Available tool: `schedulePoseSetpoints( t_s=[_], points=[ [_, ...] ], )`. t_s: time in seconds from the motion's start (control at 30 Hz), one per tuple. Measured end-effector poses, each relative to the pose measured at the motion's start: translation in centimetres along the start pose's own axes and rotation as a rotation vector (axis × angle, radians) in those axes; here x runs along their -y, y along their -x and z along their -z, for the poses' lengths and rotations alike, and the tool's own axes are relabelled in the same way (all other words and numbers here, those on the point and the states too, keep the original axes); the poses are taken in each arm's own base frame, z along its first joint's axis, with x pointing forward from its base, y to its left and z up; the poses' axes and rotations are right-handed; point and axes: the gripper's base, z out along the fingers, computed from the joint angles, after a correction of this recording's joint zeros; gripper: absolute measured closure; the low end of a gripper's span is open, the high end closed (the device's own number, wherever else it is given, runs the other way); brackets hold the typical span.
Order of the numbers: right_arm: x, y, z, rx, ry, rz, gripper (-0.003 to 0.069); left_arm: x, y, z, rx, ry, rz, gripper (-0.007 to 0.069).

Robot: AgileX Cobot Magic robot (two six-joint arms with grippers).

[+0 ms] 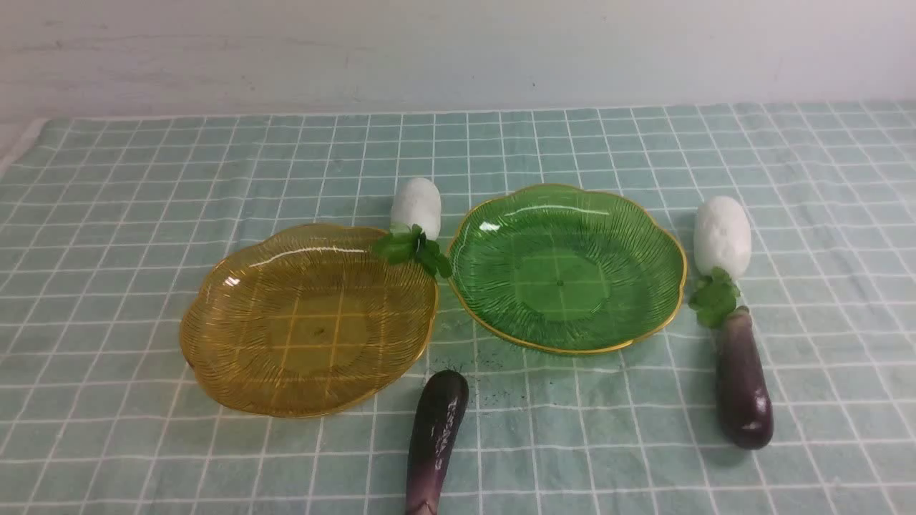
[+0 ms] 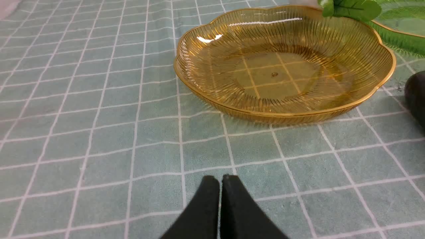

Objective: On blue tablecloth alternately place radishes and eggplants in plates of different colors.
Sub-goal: 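Pick up the eggplant and place it in the yellow plate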

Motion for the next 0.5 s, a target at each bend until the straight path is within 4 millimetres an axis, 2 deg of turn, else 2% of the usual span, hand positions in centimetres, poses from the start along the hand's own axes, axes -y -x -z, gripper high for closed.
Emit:
schedulePoseSetpoints(
  t_s=[0.5],
  points=[
    [0.0, 0.0, 0.0, 0.0, 0.0, 0.0, 0.0673, -0.07, 0.14, -0.01, 0.019, 0.008, -0.014, 0.0632]
  ],
)
